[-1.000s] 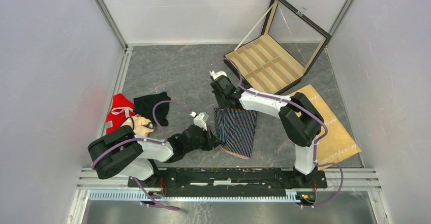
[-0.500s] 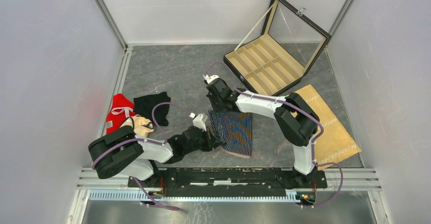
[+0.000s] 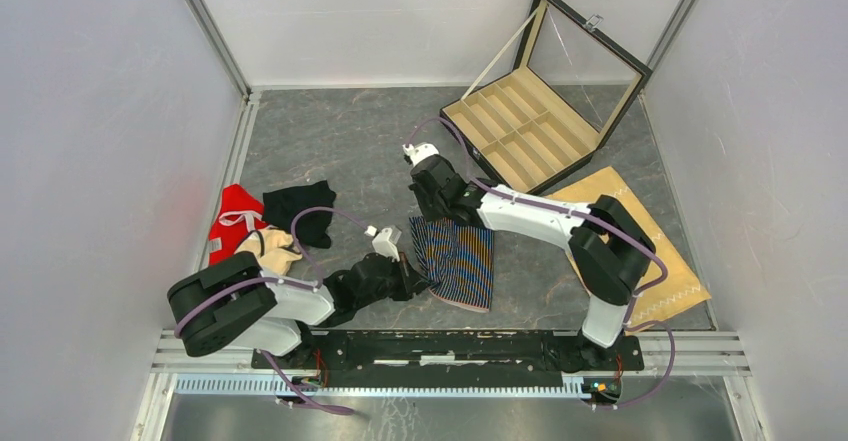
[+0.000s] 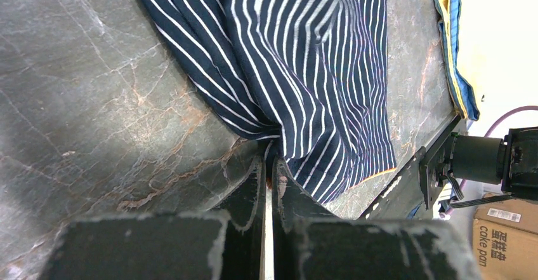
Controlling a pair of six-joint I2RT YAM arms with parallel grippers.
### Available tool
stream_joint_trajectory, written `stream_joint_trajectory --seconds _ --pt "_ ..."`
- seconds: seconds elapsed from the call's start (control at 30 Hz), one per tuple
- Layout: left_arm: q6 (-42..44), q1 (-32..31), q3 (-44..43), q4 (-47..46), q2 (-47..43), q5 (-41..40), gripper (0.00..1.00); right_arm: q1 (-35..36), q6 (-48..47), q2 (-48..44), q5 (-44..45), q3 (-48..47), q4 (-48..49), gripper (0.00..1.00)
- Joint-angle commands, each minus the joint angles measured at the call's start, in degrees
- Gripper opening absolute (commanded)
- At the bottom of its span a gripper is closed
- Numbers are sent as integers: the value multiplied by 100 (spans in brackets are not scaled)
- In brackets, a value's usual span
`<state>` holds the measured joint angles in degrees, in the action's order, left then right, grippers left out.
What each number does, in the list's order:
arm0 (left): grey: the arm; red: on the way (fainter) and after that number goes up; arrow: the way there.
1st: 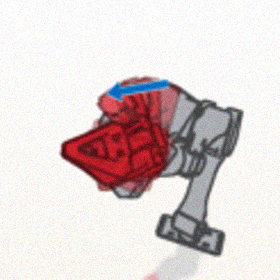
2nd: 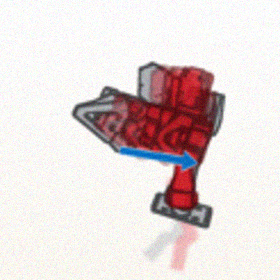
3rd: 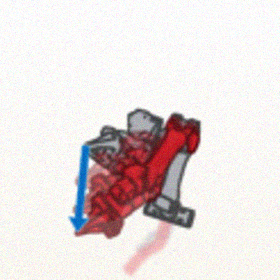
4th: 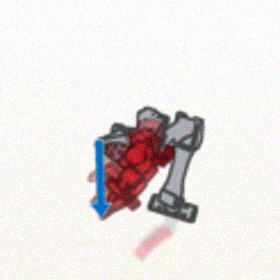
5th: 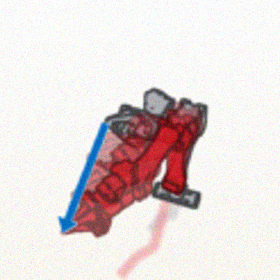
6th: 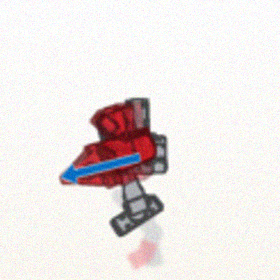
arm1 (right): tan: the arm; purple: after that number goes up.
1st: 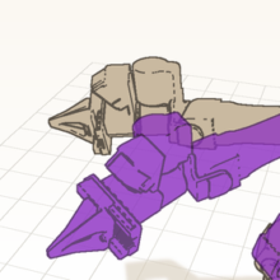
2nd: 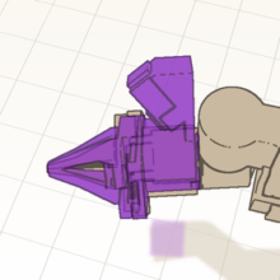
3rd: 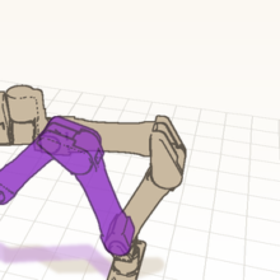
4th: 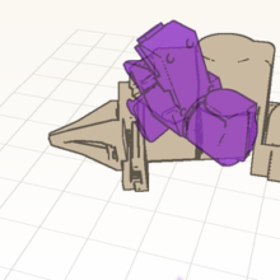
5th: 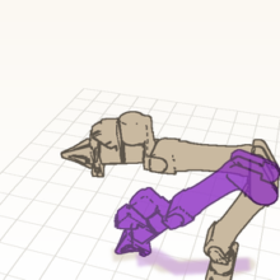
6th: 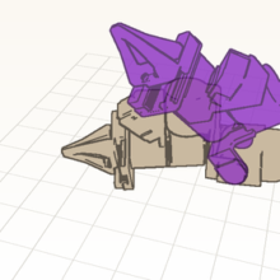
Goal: Roll the underwear
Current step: Fold the underwear at the center of the board.
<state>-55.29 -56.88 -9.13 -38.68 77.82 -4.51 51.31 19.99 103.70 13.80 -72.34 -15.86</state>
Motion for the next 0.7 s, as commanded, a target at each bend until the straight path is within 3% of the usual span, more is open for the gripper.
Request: stream_joint_trajectory --seconds 0.0,0.5,0.67 --pt "-96 -31 227 607 58 -248 2 89 -164 -360 54 44 305 1" --pt "-87 -30 284 737 -116 -228 2 168 -79 807 -759 -159 931 4" --pt "-130 -33 364 818 -277 -285 2 163 -29 992 -782 -45 1046 14"
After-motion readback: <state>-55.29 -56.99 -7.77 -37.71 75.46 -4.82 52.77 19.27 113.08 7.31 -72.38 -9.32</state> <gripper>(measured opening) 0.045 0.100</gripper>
